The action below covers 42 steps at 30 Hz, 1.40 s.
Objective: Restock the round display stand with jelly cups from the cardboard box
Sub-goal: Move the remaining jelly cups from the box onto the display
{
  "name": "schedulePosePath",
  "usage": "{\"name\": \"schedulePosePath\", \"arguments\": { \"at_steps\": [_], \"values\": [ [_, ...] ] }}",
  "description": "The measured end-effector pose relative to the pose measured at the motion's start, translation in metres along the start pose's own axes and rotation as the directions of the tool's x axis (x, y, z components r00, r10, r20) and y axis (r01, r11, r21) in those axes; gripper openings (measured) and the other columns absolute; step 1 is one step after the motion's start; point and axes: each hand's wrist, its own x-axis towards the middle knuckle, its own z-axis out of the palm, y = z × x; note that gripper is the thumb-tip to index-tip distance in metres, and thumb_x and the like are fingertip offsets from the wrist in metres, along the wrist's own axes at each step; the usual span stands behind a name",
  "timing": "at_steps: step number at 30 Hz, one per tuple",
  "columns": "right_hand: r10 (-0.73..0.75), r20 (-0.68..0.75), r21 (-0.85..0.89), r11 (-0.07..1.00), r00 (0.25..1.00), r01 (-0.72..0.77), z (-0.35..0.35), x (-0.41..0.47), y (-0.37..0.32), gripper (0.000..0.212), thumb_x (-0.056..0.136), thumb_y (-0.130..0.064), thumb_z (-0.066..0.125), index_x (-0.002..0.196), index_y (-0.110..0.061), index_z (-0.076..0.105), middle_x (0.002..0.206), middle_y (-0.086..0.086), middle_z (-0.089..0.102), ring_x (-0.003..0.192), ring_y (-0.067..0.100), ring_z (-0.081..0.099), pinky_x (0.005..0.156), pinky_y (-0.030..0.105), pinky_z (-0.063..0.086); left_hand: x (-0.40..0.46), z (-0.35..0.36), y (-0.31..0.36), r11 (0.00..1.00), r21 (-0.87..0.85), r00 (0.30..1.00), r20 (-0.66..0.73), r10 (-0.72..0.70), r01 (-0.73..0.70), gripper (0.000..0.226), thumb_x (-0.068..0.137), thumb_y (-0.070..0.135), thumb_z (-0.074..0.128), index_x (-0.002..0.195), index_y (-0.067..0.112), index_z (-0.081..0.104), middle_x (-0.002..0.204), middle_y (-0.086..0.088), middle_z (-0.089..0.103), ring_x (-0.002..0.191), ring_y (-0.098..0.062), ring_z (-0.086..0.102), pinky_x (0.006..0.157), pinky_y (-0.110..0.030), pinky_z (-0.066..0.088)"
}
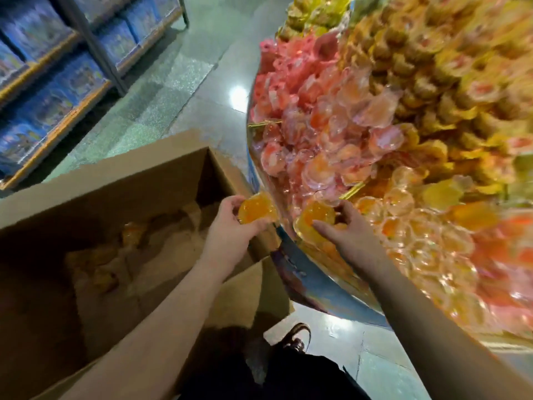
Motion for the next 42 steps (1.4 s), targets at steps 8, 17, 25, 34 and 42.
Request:
{"name": "schedulePosePath", "arguments": {
  "at_steps": [8, 17, 25, 34, 42],
  "values": [
    [0.078, -0.349, 0.079, 0.995, 0.934, -0.054, -0.126, -0.052, 0.070, 0.046, 0.083, -0.042, 0.074, 0.120, -0.040, 0.047, 0.109, -0.005, 0.058, 0.091, 0.002, 0.055, 0.072, 0.023, 0.047, -0.008, 0.127, 0.085, 0.919, 0.294, 0.952, 0.237, 0.196, -0.262, 0.077, 0.079, 0.040, 0.081, 0.139, 0.026, 0.036, 0.121, 0.016, 0.044, 0.111, -0.006, 0.043, 0.090, -0.025, 0.034],
    [0.167, -0.584, 0.172, 0.982, 0.795, -0.080, -0.178, -0.066, 0.132, 0.055, 0.085, -0.036, 0.076, 0.131, -0.031, 0.048, 0.124, -0.004, 0.053, 0.109, 0.015, 0.051, 0.082, 0.031, 0.044, 0.023, 0.239, 0.150, 0.627, 0.535, 0.816, 0.473, 0.332, -0.566, 0.093, 0.080, 0.030, 0.081, 0.153, 0.019, 0.024, 0.154, -0.005, 0.036, 0.135, -0.024, 0.043, 0.103, -0.038, 0.042],
    [0.187, -0.640, 0.179, 0.980, 0.745, -0.092, -0.190, -0.039, 0.155, 0.060, 0.085, -0.033, 0.075, 0.138, -0.023, 0.049, 0.133, -0.003, 0.053, 0.120, 0.017, 0.051, 0.096, 0.033, 0.044, 0.069, 0.305, 0.167, 0.299, 0.708, 0.767, 0.564, 0.306, -0.639, 0.082, 0.083, 0.019, 0.074, 0.149, 0.012, 0.027, 0.147, -0.015, 0.037, 0.130, -0.034, 0.046, 0.099, -0.042, 0.046],
    [0.208, -0.663, 0.146, 0.978, 0.719, -0.148, -0.192, -0.016, 0.173, 0.062, 0.084, -0.033, 0.077, 0.138, -0.019, 0.050, 0.134, -0.001, 0.056, 0.122, 0.018, 0.052, 0.099, 0.036, 0.045, 0.101, 0.343, 0.159, 0.168, 0.756, 0.767, 0.583, 0.267, -0.633, 0.078, 0.081, 0.018, 0.075, 0.145, 0.014, 0.030, 0.143, -0.016, 0.042, 0.130, -0.036, 0.044, 0.104, -0.048, 0.045],
    [0.200, -0.640, 0.088, 0.978, 0.742, -0.188, -0.184, -0.004, 0.182, 0.066, 0.082, -0.039, 0.077, 0.139, -0.023, 0.049, 0.137, -0.003, 0.056, 0.128, 0.021, 0.050, 0.104, 0.052, 0.045, 0.117, 0.344, 0.149, 0.205, 0.721, 0.744, 0.600, 0.293, -0.662, 0.085, 0.082, 0.020, 0.076, 0.150, 0.015, 0.025, 0.145, -0.014, 0.043, 0.133, -0.034, 0.041, 0.107, -0.046, 0.042]
  ]
}}
